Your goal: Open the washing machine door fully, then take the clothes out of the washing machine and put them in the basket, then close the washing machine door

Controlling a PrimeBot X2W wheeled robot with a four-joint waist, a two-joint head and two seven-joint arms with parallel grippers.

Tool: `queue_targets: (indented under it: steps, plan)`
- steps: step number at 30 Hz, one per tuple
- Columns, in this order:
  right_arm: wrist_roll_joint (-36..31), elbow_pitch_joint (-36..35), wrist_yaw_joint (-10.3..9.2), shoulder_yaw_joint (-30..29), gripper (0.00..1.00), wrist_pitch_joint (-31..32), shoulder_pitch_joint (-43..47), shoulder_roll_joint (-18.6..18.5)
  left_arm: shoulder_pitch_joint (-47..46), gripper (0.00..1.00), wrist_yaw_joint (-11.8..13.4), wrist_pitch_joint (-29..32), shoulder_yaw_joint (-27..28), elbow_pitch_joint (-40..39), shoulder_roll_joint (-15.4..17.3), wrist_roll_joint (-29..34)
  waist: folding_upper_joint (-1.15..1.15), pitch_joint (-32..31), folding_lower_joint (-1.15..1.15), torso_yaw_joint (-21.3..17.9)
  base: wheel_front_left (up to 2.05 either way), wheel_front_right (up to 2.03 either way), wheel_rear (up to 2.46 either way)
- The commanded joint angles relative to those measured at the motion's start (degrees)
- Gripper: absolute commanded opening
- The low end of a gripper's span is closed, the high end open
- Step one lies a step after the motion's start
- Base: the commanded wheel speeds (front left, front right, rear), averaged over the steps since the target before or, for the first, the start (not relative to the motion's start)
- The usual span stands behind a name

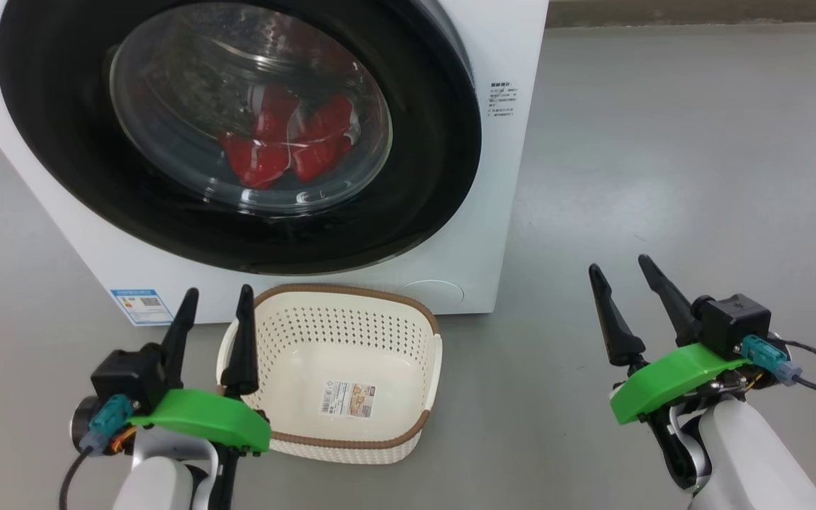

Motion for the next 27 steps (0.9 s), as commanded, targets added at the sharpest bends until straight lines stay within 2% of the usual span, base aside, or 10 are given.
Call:
queue_targets:
  steps: [1, 5, 20, 21, 22, 23, 24, 27]
  plan:
    - [-1.7, -1.3, -0.03, 1.4, 1.0, -1.1, -3.1, -0.2, -2.6, 1.0, 0.4, -1.0, 1.4, -0.9, 1.4, 1.7, 0.0, 0.1, 0.0, 0.0, 0.0, 0.0, 0.0]
    - [-4.0, -1.1, -0.03, 1.8, 1.0, -1.8, -3.8, -0.3, -3.5, 1.0, 0.6, -1.7, 1.1, -0.3, 1.4, 3.9, 0.0, 0.4, 0.0, 0.0, 0.0, 0.0, 0.0]
    - [-3.1, -1.0, -0.03, 2.2, 1.0, -1.8, -4.1, -0.3, -3.8, 1.0, 0.1, -1.7, 0.9, 1.0, 1.4, 2.3, 0.0, 0.9, 0.0, 0.4, 0.0, 0.0, 0.0]
    - [-3.1, -1.1, -0.03, 2.3, 0.96, -1.8, -4.2, -0.3, -3.9, 1.0, 0.1, -1.7, 0.8, 1.0, 1.4, 2.3, 0.0, 1.0, 0.0, 0.5, 0.0, 0.0, 0.0]
    - [-2.9, -1.2, -0.03, 2.5, 0.49, -1.8, -4.2, -0.3, -3.9, 1.0, 0.0, -1.7, 0.8, 1.0, 1.4, 2.3, 0.0, 1.1, 0.0, 0.5, 0.0, 0.0, 0.0]
    - [-2.9, -1.3, -0.03, 2.6, 0.32, -1.8, -4.3, -0.3, -3.9, 1.0, -0.1, -1.7, 0.7, 1.0, 1.4, 2.3, 0.0, 1.2, 0.0, 0.6, 0.0, 0.0, 0.0]
    - [-2.8, -1.5, -0.03, 2.7, 0.0, -1.8, -4.3, -0.3, -4.0, 1.0, -0.2, -1.7, 0.6, 0.9, 1.4, 2.3, 0.0, 1.5, 0.0, 0.7, 0.0, 0.0, 0.0]
    - [-1.9, -2.1, -0.03, 3.0, 0.0, -1.8, -4.9, -0.3, -4.5, 1.0, -0.3, -1.7, 0.3, 0.5, 1.4, 2.2, 0.0, 2.6, 0.0, 0.9, 0.0, 0.0, 0.0]
